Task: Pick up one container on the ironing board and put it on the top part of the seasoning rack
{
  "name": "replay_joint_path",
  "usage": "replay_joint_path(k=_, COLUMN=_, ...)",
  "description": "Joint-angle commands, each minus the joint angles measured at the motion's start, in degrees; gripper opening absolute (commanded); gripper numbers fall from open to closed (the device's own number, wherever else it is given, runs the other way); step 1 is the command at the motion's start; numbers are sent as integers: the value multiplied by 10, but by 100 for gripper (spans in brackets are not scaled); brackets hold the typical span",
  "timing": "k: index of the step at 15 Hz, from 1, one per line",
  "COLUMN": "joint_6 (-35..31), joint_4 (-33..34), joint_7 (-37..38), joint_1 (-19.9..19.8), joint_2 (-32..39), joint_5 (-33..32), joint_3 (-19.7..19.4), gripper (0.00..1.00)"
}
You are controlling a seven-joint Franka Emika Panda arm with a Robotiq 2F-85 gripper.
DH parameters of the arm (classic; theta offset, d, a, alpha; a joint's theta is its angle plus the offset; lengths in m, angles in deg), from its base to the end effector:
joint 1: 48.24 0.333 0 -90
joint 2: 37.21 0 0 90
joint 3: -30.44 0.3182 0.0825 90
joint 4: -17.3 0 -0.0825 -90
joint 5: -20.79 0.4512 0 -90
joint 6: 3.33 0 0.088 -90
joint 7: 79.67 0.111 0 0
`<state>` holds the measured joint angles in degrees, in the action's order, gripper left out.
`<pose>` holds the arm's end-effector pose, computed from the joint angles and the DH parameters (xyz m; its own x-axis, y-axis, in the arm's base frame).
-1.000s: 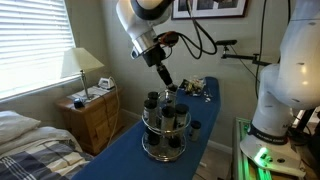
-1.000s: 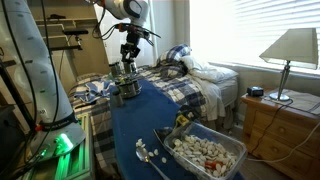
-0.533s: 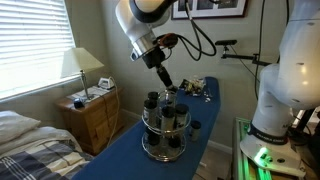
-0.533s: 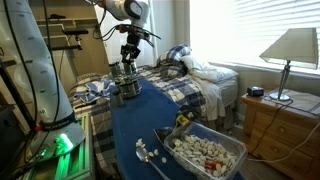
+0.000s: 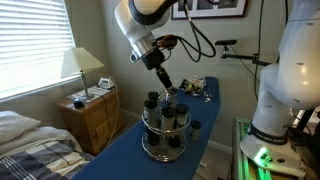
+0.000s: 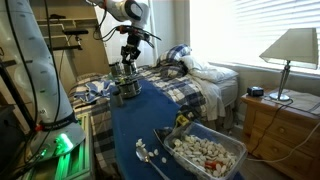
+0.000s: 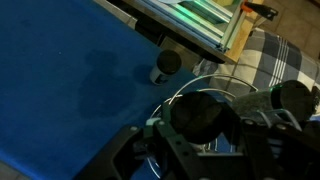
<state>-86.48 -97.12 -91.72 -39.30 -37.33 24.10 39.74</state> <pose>0.5154 0.1772 0.4005 0.7324 0.4677 -0.4948 0.4528 -0.8773 -0.1591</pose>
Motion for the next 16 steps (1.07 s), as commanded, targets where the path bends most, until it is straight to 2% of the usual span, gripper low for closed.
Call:
replay_joint_path(k=1, joint_6=-2, joint_4=5, joint_7=-6, joint_1=2, joint_2=4, joint_5=-6, joint_3=1, gripper=39)
replay_joint_path(k=6, joint_6=0, joint_4=5, joint_7=-6, joint_1=2, joint_2=5, joint_5=-7, joint_3=1, gripper=62)
replay_joint_path(k=8, joint_6=0, joint_4=5, joint_7=-6, joint_1=3, joint_2=4, joint_5=-7, joint_3=1, gripper=82)
replay_joint_path(k=11, joint_6=0, joint_4=5, joint_7=-6, joint_1=3, joint_2=4, joint_5=-7, joint_3=2, gripper=91)
replay_joint_path(k=14, joint_6=3, joint_4=7, joint_7=-4, joint_1=3, joint_2=-1, joint_5=-10, joint_3=2, gripper=91)
replay_joint_path(k=16, joint_6=7, joint_4=8, joint_7=-3, joint_1=3, joint_2=-7, joint_5=-18, joint_3=2, gripper=97)
